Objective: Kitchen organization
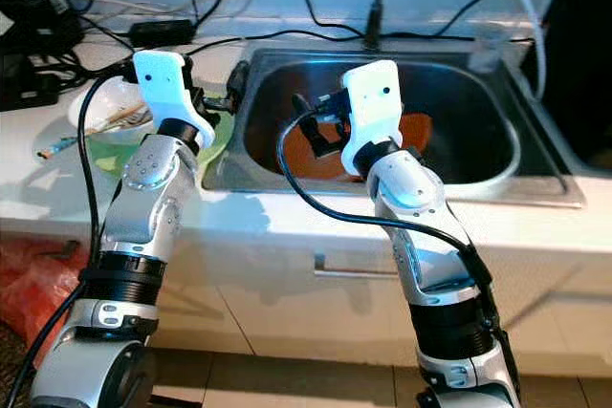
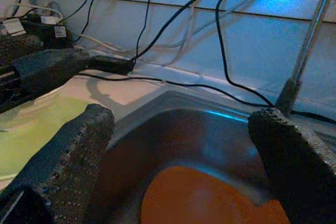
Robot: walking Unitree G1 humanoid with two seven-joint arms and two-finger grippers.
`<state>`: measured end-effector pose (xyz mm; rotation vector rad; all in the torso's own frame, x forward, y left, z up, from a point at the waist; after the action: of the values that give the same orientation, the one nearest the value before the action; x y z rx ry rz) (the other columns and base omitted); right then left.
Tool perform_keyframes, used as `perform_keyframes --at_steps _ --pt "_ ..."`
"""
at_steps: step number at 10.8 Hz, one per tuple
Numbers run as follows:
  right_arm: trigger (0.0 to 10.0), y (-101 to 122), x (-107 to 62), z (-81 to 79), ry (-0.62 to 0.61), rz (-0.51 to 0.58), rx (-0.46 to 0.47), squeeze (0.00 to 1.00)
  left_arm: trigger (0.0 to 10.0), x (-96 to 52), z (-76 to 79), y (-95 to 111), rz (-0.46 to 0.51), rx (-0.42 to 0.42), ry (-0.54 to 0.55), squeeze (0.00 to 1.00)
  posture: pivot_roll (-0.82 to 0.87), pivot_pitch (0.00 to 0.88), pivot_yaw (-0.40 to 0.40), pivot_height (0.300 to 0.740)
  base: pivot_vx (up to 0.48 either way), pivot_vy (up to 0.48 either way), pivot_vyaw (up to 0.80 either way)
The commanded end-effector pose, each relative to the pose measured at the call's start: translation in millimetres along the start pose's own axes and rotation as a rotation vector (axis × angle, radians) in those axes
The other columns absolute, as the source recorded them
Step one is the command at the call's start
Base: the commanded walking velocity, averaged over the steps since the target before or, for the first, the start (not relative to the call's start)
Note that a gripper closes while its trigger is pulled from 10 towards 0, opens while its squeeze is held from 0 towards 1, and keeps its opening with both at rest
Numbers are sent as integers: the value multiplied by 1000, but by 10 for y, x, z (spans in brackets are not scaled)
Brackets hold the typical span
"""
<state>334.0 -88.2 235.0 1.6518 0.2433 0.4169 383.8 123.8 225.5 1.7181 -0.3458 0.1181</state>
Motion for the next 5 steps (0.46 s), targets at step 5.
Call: perform_keyframes --at_steps 5 --pt "10000 56 1 -1 -4 29 -14 0 10000 15 9 47 10 0 -9 0 -39 0 59 740 385 0 0"
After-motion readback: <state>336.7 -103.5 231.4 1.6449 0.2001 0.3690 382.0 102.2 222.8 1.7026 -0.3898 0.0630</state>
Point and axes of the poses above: a point about 5 cm out from each wrist's last joint towards the gripper, its own x axis pointing out of the wrist towards the gripper, its own y axis along the axis of the wrist's last joint, z = x × y, the point moved 2 cm from there along x, pointing out of the wrist towards the gripper, and after that the axes turned 12 degrees about x, right-handed, at the moved point
